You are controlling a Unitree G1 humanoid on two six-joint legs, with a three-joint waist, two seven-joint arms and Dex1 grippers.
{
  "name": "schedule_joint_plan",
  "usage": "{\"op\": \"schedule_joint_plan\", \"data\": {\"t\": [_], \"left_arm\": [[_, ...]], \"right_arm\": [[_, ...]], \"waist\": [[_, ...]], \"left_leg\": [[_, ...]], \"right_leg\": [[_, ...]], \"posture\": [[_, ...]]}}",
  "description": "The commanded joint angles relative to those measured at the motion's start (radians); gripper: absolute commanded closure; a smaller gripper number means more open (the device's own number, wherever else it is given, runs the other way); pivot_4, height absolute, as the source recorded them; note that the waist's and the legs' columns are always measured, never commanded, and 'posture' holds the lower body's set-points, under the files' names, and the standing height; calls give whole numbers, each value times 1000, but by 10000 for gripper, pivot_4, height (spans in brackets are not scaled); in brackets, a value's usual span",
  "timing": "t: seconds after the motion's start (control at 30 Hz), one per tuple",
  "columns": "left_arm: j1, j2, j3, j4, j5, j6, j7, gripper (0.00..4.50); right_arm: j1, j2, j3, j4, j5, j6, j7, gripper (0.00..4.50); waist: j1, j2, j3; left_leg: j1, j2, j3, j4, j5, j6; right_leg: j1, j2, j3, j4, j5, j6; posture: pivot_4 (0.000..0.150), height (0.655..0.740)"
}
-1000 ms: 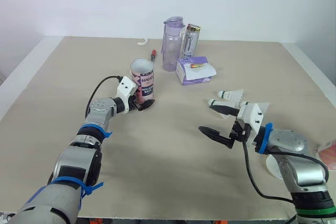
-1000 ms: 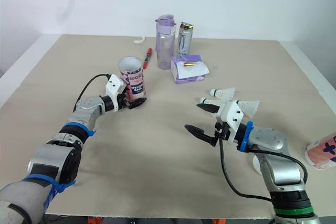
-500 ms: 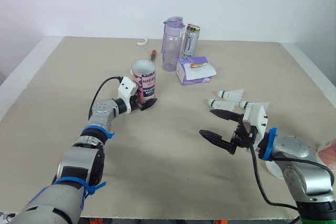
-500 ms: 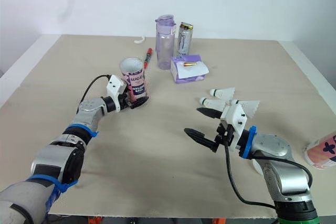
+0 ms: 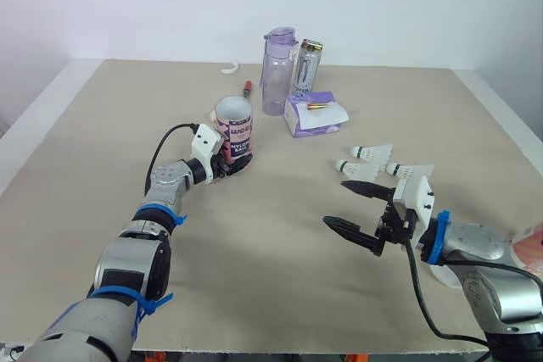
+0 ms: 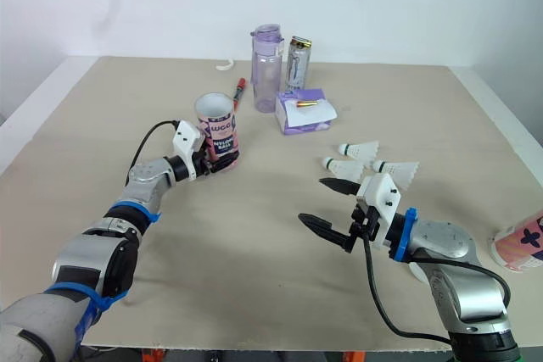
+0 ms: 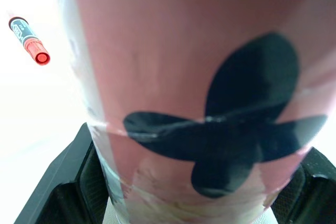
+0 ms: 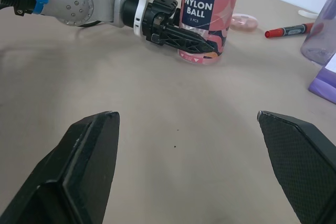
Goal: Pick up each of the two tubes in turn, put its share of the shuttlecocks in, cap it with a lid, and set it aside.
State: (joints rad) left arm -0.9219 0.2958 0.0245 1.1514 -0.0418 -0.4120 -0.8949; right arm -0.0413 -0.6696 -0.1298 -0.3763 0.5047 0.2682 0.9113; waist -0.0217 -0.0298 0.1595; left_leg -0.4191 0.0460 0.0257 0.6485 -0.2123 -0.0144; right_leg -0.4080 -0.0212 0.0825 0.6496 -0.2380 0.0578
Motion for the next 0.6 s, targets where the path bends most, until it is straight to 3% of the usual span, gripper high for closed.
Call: {"op": "schedule_joint_plan", "data": {"t": [0.03, 0.2, 0.33, 0.6], "left_arm": [[91, 54, -81, -257, 17, -35, -156, 9073], [225, 136, -165, -629, -2, 128, -279, 9073], [301, 216, -244, -958, -8, 368, -360, 9073], [274, 275, -368, -1167, 24, 648, -437, 9073]], "right_arm": [[30, 6, -16, -98, 46, 2, 0, 0], [56, 3, -1, -135, 63, 8, 15, 0], [87, 1, 5, -153, 66, -4, 31, 0], [113, 7, 24, -165, 57, -11, 38, 0]], "waist": [[1, 0, 0], [1, 0, 0], [0, 1, 0], [0, 1, -1]], "left_leg": [[0, 0, 0, 0, 0, 0], [-1, 1, 0, 1, 0, -1], [-1, 1, 0, 5, 0, -1], [-1, 2, 1, 7, 2, 0]], "right_leg": [[0, 0, 0, 0, 0, 0], [0, 0, 0, 0, 0, 0], [1, 0, 0, 1, 1, 2], [1, 1, 1, 1, 0, 2]], "posture": [[1500, 7400], [1500, 7400], [1500, 7400], [1500, 7400]]}}
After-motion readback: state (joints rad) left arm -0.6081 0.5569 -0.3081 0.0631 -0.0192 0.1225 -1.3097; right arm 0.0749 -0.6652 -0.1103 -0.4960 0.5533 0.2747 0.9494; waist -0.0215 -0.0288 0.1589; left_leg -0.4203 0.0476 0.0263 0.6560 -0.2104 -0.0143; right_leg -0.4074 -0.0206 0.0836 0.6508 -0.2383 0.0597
